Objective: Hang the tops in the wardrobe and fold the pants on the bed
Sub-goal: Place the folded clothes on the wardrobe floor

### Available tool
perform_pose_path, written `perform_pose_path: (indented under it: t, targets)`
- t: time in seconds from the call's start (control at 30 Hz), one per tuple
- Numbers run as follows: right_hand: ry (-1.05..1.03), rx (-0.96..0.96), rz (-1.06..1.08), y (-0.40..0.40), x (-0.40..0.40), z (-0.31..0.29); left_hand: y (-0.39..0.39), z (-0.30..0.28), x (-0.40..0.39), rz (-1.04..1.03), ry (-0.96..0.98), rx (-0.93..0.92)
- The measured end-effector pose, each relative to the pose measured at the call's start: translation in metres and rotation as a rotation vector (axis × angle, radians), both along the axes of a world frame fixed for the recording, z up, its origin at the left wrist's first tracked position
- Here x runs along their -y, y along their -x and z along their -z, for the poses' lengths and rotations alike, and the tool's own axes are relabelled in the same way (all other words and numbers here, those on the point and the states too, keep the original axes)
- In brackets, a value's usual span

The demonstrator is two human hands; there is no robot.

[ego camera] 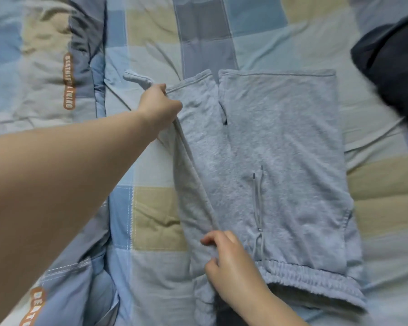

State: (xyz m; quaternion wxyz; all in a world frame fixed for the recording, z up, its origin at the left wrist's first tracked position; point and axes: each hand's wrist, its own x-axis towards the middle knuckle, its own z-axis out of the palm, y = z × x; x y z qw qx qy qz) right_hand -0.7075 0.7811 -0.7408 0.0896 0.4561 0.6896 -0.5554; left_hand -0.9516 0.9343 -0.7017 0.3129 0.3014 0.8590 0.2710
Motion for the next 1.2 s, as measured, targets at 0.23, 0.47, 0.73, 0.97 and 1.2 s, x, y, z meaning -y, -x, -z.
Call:
perform_pose_path:
  t: [0.23, 0.47, 0.73, 0.97, 1.2]
  targets:
    - [0.049, 0.086, 0.117, -0.096, -0.073, -0.015, -0.100, -0.016, -0.084, 0.260, 0.003, -0.259]
    - [0.209, 0.224, 0.039, -0.175, -0.112, -0.007, -0.221, 0.002, -0.152, 0.436, 0.058, -0.323]
    - [0.184, 0.103, 0.127, -0.231, -0.096, 0.024, -0.295, 0.040, -0.175, 0.546, 0.204, -0.425]
    - [0.132, 0.003, 0.194, -0.250, -0.089, 0.043, -0.316, 0.064, -0.179, 0.571, 0.295, -0.416]
    - [0.061, 0.008, 0.310, -0.261, -0.082, 0.049, -0.309, 0.085, -0.115, 0.420, 0.175, -0.119]
